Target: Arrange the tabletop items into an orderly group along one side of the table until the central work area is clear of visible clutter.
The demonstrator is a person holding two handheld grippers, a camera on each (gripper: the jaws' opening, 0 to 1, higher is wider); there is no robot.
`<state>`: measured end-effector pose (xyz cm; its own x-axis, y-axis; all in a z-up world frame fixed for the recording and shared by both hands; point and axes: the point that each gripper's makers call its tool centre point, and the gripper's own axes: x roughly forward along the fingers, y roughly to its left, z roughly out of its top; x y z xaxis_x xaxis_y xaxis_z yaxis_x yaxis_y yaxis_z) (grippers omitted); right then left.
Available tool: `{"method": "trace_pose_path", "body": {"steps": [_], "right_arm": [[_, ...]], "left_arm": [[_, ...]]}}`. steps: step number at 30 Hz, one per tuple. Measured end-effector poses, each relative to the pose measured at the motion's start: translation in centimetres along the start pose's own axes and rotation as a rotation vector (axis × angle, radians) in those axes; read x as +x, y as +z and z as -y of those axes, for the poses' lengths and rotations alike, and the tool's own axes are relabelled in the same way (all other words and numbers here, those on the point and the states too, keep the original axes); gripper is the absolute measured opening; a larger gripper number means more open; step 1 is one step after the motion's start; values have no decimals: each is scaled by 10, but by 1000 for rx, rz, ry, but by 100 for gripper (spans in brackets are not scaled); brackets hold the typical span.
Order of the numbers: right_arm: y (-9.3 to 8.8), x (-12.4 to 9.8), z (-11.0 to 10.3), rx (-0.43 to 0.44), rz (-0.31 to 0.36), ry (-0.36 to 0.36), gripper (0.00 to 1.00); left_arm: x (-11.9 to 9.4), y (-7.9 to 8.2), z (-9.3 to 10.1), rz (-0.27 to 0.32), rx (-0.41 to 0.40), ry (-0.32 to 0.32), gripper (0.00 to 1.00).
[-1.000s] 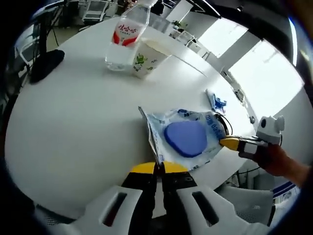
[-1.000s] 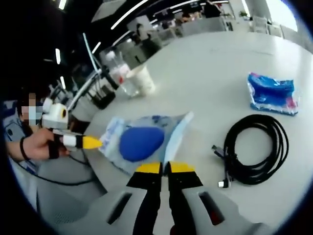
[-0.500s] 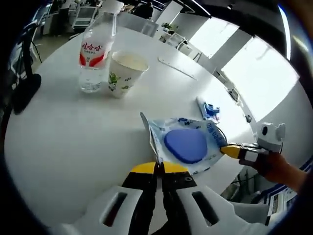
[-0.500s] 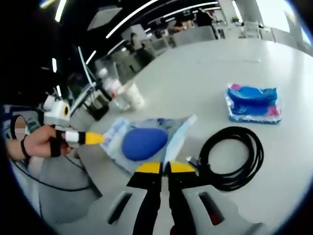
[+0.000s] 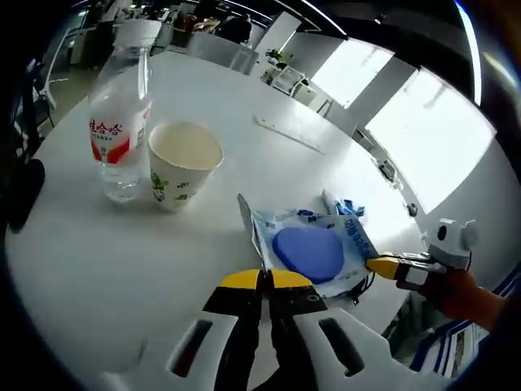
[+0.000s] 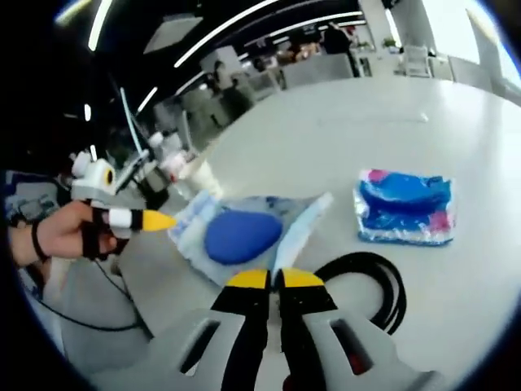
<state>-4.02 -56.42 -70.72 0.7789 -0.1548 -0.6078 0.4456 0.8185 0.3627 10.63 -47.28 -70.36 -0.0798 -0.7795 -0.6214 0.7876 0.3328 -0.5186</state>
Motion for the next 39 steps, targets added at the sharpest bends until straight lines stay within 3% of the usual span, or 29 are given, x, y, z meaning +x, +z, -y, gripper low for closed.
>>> {"method": "trace_pose_path", "body": {"steps": [18,25,39], "right_arm": [[26,27,20,-16,2,-7,1],[32,46,24,-4,-7,2,1],[23,72,29,45,-21,-9,0]], "left_arm": [[27,21,-9,43,-31,37,0],[35,34,-24,72,-60,66,0],[48,26,-49,56,-122,123,0]]}}
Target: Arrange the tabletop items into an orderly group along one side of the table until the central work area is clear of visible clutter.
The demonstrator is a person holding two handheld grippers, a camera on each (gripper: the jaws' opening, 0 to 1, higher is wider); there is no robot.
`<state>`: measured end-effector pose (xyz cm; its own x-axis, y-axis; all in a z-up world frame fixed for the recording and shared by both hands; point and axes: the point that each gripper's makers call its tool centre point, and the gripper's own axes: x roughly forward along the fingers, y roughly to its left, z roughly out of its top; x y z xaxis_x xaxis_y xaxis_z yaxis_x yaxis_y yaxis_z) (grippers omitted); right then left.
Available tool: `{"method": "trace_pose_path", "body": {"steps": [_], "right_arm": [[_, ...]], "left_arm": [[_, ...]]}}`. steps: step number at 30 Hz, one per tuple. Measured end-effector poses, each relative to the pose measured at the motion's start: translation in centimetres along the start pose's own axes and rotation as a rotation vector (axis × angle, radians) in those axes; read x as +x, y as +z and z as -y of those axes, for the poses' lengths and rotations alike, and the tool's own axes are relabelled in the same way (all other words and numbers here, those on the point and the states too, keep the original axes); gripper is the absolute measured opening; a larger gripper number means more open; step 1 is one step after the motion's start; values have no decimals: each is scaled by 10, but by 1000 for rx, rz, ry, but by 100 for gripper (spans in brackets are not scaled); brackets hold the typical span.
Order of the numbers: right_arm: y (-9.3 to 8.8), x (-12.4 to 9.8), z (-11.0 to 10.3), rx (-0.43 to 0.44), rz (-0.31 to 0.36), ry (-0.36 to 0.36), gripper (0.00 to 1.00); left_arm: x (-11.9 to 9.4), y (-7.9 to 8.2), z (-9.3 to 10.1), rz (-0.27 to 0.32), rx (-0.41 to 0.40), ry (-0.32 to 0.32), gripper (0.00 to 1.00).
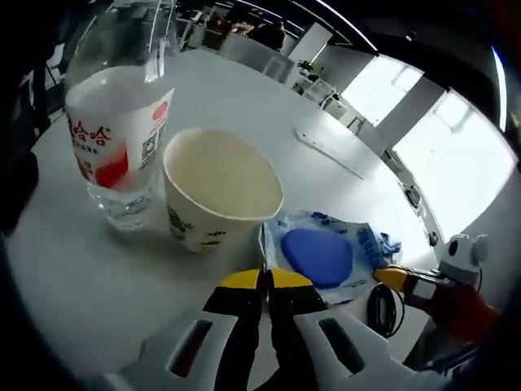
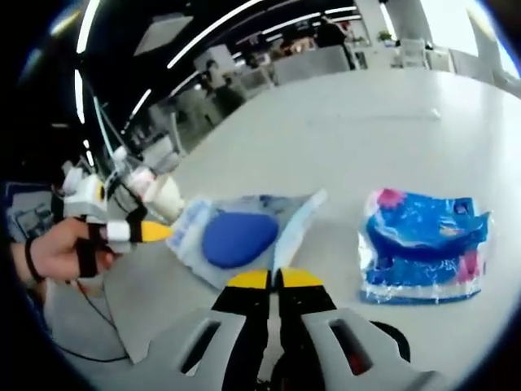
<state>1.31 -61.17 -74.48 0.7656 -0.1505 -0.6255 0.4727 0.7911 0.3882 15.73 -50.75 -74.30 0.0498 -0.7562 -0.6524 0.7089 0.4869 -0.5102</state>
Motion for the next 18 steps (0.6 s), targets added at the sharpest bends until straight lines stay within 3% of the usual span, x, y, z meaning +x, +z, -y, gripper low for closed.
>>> {"method": "trace_pose_path", "body": {"steps": [18], "right_arm": [[-2,7,8,9,-12,-5,1]], "left_arm": [[10,6,-5,-6,-7,20,0]]}}
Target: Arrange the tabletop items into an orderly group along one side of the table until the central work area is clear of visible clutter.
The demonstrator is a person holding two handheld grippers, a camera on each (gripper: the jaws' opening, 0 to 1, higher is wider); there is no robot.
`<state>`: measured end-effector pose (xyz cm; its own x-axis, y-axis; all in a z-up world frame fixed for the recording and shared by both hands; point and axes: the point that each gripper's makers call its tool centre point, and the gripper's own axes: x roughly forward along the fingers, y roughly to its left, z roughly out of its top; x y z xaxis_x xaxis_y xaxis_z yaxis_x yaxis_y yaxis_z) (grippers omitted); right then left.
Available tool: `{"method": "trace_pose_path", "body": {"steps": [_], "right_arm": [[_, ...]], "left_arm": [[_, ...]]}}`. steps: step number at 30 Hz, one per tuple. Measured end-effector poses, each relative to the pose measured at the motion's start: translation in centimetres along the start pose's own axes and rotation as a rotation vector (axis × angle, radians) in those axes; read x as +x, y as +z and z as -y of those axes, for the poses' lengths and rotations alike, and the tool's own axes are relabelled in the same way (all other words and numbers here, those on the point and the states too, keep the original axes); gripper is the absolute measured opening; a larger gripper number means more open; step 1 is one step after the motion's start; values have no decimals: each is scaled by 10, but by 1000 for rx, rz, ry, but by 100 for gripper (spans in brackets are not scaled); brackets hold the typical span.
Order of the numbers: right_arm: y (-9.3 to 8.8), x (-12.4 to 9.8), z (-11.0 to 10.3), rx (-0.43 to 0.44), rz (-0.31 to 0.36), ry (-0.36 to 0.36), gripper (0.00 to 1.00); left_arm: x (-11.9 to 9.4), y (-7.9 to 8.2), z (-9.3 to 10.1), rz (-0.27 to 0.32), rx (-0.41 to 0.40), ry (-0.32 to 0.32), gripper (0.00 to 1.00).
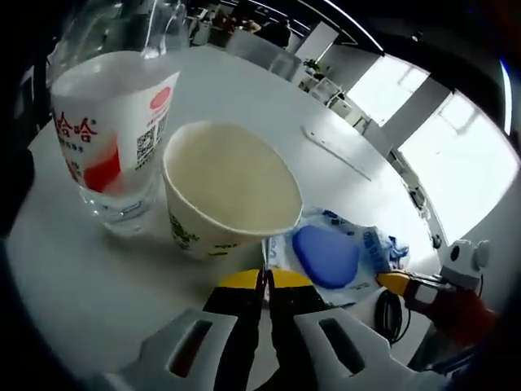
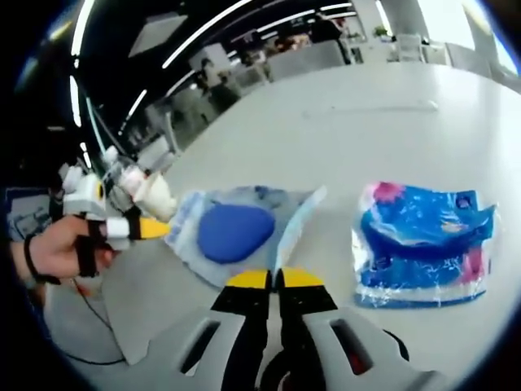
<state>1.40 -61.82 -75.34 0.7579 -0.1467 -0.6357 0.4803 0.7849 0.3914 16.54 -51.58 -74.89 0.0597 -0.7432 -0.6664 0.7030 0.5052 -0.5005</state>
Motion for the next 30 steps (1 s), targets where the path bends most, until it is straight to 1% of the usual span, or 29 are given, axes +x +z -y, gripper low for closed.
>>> {"method": "trace_pose_path", "body": {"steps": [5,9,11,14,17,24,26,27,28,30], "right_arm": [[0,1,-1,5,1,-1,1],[1,2,2,12,2,-10,2],[1,1,3,14,2,-16,3],[0,-1,7,16,-1,-29,7],[0,-2,6,19,3,-24,10],[-3,-12,7,10,9,-29,12],[-4,-18,7,5,16,-27,13],[-5,-21,7,5,24,-25,13],[-6,-24,8,7,26,-26,13],[-8,-29,13,11,34,-32,13]], "left_arm": [[1,1,-2,5,-15,8,0],[1,0,-3,4,-27,13,1],[1,-1,-4,4,-35,14,1],[-2,0,-3,14,-50,-1,4],[-3,0,-4,12,-49,-3,6],[-11,-1,-8,18,-61,-4,7],[-15,-3,-10,16,-53,2,7],[-17,-5,-11,8,-34,11,7],[-20,-8,-14,-3,3,31,7],[-26,-9,-12,12,32,31,7]]}}
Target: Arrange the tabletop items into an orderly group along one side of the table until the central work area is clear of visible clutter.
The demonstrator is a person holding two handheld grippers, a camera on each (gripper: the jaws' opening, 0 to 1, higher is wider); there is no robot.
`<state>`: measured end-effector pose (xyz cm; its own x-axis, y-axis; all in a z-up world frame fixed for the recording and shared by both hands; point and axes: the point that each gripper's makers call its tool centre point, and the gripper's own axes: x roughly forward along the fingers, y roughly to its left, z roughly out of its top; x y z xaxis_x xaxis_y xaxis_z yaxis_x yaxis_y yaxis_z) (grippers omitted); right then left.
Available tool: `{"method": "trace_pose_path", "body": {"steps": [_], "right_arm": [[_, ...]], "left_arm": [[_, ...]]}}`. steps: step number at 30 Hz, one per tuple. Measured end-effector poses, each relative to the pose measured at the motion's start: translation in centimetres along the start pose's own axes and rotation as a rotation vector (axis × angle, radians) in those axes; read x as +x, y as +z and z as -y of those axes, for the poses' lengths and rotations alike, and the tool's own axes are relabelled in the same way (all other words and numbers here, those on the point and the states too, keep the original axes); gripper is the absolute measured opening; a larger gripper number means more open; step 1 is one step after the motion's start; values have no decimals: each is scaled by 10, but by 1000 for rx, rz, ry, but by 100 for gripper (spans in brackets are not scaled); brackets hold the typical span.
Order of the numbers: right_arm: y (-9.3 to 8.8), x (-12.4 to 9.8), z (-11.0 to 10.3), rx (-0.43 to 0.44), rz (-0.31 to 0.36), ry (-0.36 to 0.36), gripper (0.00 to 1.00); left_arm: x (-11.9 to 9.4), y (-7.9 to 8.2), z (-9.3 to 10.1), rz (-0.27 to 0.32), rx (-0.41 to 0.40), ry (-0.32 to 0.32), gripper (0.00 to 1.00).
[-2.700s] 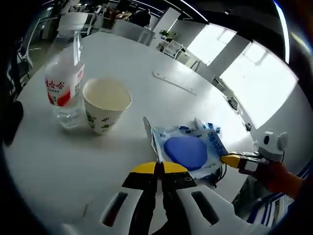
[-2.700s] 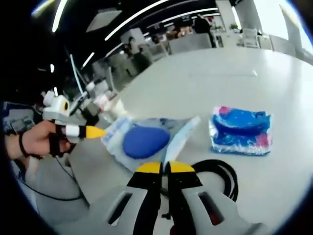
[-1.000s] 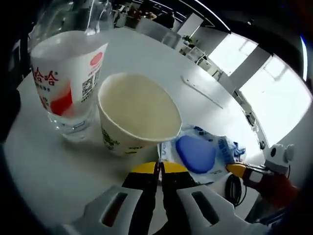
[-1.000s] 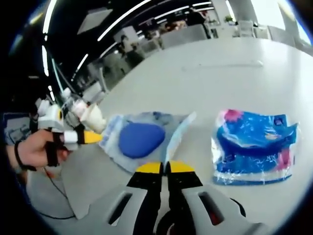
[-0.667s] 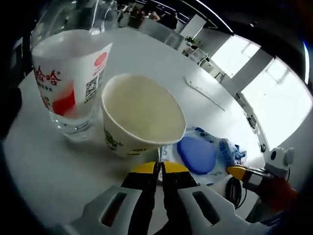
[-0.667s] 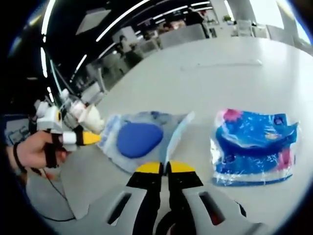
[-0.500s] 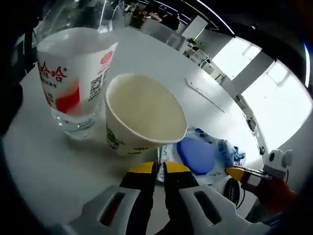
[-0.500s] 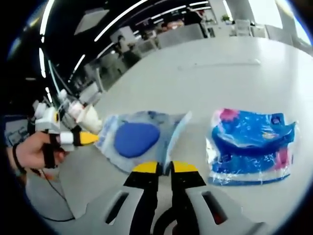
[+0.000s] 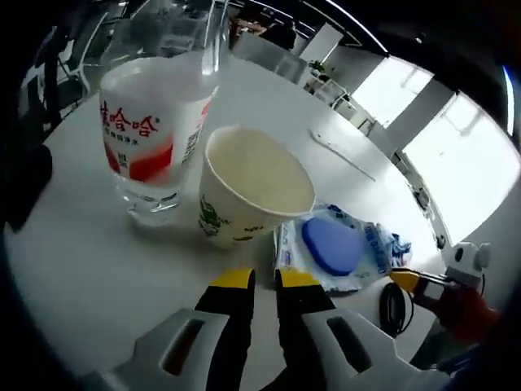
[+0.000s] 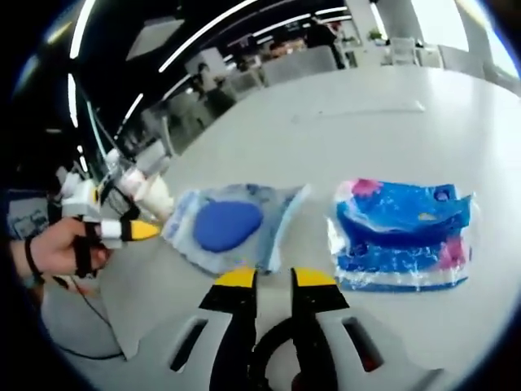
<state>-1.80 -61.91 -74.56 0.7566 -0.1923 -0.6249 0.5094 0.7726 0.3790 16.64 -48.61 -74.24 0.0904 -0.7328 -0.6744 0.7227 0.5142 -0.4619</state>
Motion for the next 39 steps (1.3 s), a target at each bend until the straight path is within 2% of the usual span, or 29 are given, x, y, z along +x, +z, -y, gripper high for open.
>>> {"method": "trace_pose_path", "body": {"steps": [4,11,21,27,34,39], "right_arm": [[-4,-12,7,1,13,-9,13],[-6,-31,21,6,33,-36,13],[-7,-51,50,25,50,-95,15],[-6,-58,69,15,48,-129,16],[-3,-72,101,35,62,-199,16],[-4,-80,108,51,66,-224,16]], "left_arm": [[-8,-8,0,-11,48,-1,7],[-22,-22,-8,-23,56,0,7],[-45,-29,-6,-14,147,2,7],[-56,-35,-6,-17,161,-12,8],[-72,-40,-20,-13,168,5,11],[-80,-46,-21,-19,173,5,11]]}}
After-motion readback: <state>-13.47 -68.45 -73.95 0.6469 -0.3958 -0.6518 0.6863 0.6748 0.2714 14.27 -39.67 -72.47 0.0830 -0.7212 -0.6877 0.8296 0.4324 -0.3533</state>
